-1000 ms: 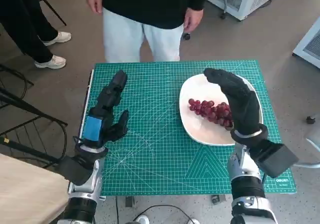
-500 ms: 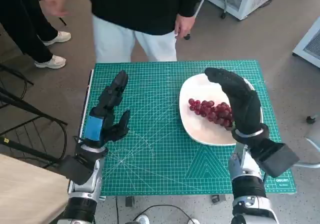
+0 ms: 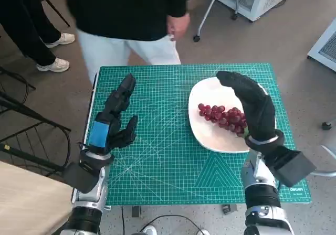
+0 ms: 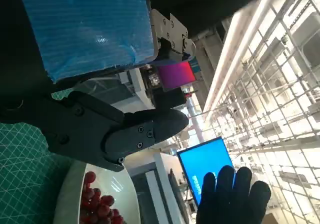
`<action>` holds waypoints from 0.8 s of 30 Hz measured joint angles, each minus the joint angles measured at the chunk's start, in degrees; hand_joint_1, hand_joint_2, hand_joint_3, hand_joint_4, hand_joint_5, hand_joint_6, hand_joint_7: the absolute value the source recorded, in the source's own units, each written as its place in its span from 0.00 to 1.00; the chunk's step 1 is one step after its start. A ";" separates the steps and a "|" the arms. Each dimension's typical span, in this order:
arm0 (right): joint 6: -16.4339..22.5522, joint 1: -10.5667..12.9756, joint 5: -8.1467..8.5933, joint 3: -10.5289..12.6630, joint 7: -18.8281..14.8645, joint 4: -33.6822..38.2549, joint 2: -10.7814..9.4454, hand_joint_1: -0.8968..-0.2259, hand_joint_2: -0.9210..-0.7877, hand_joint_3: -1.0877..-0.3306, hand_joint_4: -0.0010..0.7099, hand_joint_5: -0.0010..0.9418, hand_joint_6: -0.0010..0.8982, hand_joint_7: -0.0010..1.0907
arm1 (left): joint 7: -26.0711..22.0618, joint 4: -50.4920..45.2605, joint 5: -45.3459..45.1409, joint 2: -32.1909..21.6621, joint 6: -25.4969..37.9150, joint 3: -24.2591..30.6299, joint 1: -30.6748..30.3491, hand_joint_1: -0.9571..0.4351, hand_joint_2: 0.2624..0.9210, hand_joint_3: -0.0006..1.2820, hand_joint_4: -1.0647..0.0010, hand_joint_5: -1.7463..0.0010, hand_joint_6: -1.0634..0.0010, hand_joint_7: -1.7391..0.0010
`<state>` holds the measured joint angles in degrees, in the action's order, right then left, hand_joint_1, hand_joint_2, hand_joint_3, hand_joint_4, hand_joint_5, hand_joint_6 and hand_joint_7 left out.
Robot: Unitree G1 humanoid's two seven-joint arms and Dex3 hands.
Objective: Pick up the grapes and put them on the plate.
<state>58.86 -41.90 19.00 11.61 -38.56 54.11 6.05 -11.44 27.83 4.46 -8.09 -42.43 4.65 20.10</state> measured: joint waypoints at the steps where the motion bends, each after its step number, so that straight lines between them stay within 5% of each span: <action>1: 0.03 0.00 -0.01 0.04 0.01 0.02 0.08 0.46 0.00 0.57 0.31 0.00 0.02 0.32 | 0.00 0.00 -0.01 0.00 0.02 -0.04 0.00 0.23 1.00 0.47 0.81 1.00 0.74 0.99; 24: 0.24 0.03 -0.41 0.19 1.43 -0.50 0.39 0.44 0.00 0.57 0.31 0.00 0.02 0.32 | 0.23 -0.30 -0.81 0.03 0.44 -0.70 0.13 0.23 1.00 0.47 0.81 1.00 0.74 0.99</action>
<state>59.10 -41.87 18.58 11.80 -37.13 53.61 6.44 -11.20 27.53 3.64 -8.06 -41.99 3.95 20.23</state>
